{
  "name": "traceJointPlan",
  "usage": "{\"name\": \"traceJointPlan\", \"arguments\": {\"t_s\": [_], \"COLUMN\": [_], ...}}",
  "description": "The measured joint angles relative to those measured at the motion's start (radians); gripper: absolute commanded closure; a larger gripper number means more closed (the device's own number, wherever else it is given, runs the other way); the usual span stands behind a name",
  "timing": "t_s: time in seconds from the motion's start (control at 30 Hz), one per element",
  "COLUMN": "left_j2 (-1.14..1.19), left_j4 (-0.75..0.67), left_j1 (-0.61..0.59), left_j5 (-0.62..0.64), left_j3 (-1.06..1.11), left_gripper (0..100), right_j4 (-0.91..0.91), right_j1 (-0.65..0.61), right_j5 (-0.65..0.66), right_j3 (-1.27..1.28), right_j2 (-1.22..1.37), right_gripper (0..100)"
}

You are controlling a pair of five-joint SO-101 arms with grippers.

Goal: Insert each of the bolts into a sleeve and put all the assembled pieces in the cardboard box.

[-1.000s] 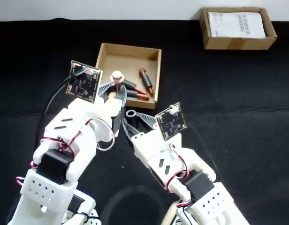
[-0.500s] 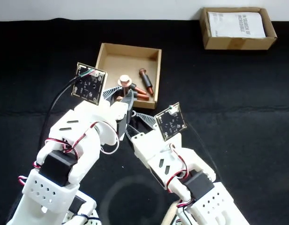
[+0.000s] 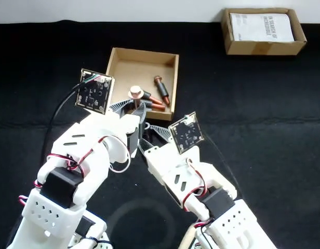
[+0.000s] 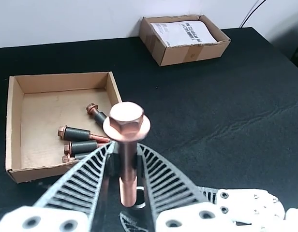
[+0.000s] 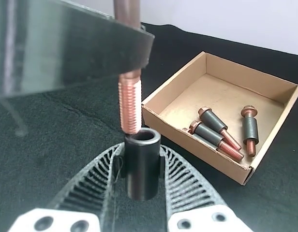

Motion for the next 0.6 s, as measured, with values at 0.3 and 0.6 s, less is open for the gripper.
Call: {"name": "traceJointPlan", "arguments": {"t_s": [0.3, 0.6], "left_j2": [0.000, 0.000], "left_j4": [0.000, 0.002], "left_j1": [0.014, 0.049], "left_j5": [0.000, 0.003], "left_j3": [0.000, 0.000], "left_gripper": [99, 99], "right_j4": [0.000, 0.000], "right_j1": [0.000, -0.017], "right_j5": [0.000, 0.002], "right_j3": [0.000, 0.000], "right_j2": [0.003, 0.032], "right_gripper": [99.1, 99.1]}}
